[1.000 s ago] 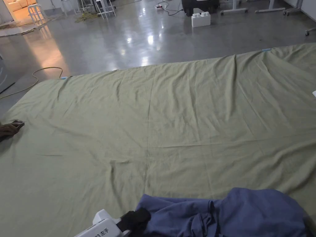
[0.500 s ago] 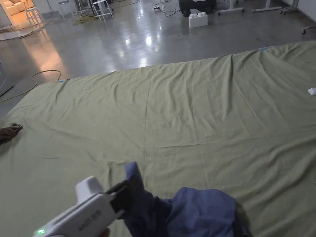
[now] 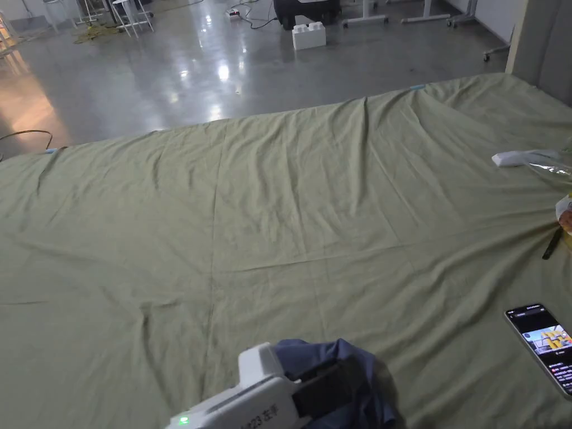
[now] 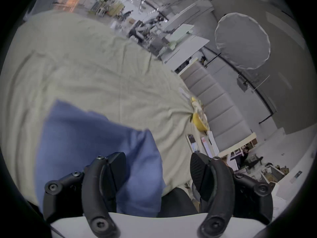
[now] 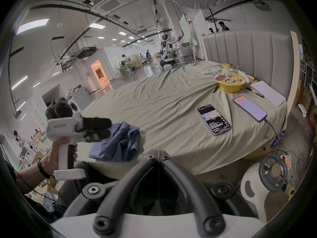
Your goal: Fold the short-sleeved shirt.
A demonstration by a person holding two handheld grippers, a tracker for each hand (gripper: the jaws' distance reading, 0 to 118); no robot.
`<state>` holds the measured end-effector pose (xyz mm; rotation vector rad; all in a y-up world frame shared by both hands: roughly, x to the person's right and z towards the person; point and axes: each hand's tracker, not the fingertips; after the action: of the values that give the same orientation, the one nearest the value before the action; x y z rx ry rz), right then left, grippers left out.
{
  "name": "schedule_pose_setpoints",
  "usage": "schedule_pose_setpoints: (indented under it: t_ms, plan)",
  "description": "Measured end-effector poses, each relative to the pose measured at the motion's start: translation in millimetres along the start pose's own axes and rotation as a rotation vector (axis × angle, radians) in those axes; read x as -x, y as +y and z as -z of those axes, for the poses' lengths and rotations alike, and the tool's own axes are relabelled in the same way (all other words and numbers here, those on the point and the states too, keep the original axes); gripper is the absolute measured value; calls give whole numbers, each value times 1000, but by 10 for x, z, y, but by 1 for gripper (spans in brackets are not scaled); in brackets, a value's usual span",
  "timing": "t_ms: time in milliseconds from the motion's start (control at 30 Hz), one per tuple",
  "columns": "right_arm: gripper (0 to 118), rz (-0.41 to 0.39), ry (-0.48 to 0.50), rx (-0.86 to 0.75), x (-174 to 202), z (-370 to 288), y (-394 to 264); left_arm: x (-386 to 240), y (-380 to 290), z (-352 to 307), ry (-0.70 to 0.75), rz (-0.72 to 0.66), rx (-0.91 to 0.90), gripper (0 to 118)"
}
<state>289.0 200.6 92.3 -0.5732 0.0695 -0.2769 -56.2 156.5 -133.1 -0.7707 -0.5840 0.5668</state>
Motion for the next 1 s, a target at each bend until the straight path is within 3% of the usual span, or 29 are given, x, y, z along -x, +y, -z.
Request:
schedule_pose_setpoints:
  t_ms: [33,67,100,133,267,367,433,500,667,767,833,900,967,1000]
  plan:
    - [0,4,2,0,-5,16,-1,28,57,-84,11,-5,-29,64]
    - [0,9,7,1,-11,33,0,57,100,-127,18,-10,-55,38]
    - [0,12,15,3,-9,50,6,81,129,-156,51,-52,-81,2]
    - [0,11,22,4,2,63,15,105,112,-85,95,-62,-76,0]
    - [0,-7,33,8,59,67,38,184,-116,371,19,-71,108,0]
    - [0,-5,38,25,91,91,27,148,-377,795,104,-2,256,0]
    - [0,-10,42,47,132,133,25,114,-394,836,126,-5,216,0]
    - [0,-30,78,81,203,234,44,16,-246,758,136,-49,214,0]
    - [0,-136,203,153,523,874,187,-74,118,25,26,19,14,0]
    - [0,-177,276,220,800,1493,361,26,310,-401,67,26,-38,0]
    - [1,-185,289,277,981,1967,472,142,363,-637,103,27,-53,0]
    - [1,-213,238,346,1066,2362,523,283,382,-772,120,22,-44,2]
    - [1,-306,127,505,1111,2725,471,429,351,-856,144,10,-18,29]
    - [1,-379,60,630,1106,2879,389,501,331,-887,151,10,-7,51]
